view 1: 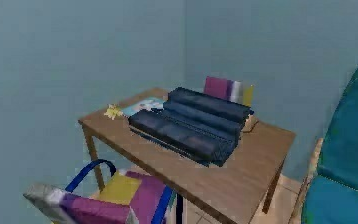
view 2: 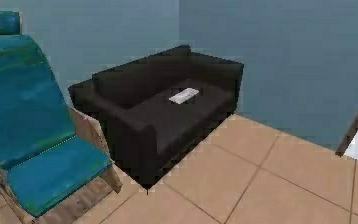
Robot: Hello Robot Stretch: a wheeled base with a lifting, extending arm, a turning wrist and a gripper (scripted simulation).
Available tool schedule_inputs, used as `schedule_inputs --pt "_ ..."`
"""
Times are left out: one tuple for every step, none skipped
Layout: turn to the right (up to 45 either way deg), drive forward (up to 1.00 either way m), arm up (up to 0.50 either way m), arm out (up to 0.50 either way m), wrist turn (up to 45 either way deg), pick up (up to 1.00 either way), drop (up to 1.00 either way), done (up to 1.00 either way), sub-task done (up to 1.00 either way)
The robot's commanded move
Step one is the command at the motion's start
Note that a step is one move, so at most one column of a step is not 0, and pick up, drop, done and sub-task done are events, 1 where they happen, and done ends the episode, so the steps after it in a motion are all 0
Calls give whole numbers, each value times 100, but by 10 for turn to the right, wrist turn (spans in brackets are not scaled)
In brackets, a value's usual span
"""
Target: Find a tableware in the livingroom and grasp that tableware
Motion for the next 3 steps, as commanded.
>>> schedule_inputs --pt "-450 0 0 0 0 0 0 0 0" --pt "-240 0 0 0 0 0 0 0 0" --pt "-30 0 0 0 0 0 0 0 0"
